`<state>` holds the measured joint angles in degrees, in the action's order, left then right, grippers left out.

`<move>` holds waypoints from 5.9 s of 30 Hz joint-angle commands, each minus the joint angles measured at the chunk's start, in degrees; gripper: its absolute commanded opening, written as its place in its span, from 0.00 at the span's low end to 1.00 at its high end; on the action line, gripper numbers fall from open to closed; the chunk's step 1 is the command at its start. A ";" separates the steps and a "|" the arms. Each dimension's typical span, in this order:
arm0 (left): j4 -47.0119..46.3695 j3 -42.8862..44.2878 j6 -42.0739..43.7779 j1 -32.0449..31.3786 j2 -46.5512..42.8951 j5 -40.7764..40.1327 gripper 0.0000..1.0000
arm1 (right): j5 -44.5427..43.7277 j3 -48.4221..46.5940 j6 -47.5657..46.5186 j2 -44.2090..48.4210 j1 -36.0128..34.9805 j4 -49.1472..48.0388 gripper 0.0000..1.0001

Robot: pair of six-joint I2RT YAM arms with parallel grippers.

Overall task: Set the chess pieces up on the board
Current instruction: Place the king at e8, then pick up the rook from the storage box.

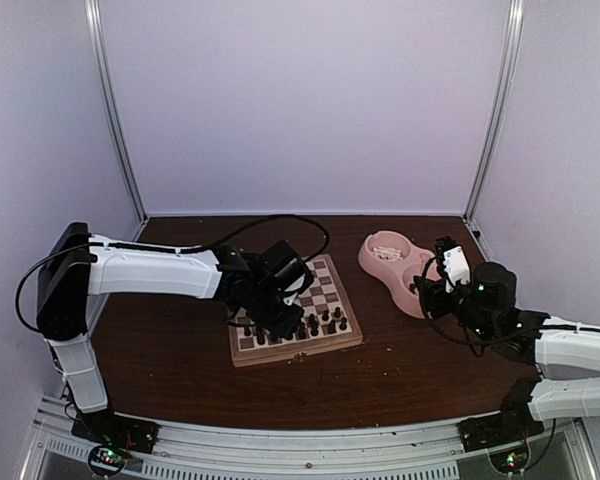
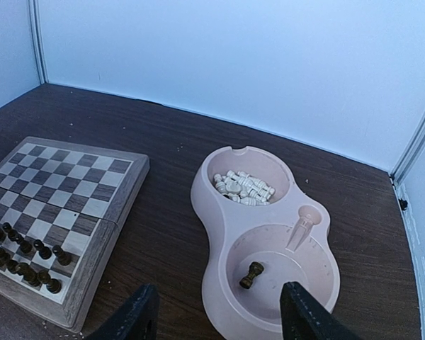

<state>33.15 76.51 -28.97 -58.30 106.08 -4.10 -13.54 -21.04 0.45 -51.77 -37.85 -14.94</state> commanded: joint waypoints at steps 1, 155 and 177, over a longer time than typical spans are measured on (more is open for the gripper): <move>0.33 0.75 -0.12 -0.16 0.71 0.10 0.00 | 0.59 0.78 0.32 0.36 0.32 -1.58 0.61; -5.33 -20.09 -2.47 -0.91 -44.25 -20.57 0.84 | 18.06 -38.99 27.25 -50.99 22.07 30.03 0.07; -23.42 -16.52 5.07 -1.95 -33.58 -4.24 0.78 | 47.11 -15.87 45.13 -8.53 21.85 2.07 0.06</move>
<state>19.18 56.47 -27.86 -59.29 70.54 -13.47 22.74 -39.44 35.79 -62.41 -15.99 -1.48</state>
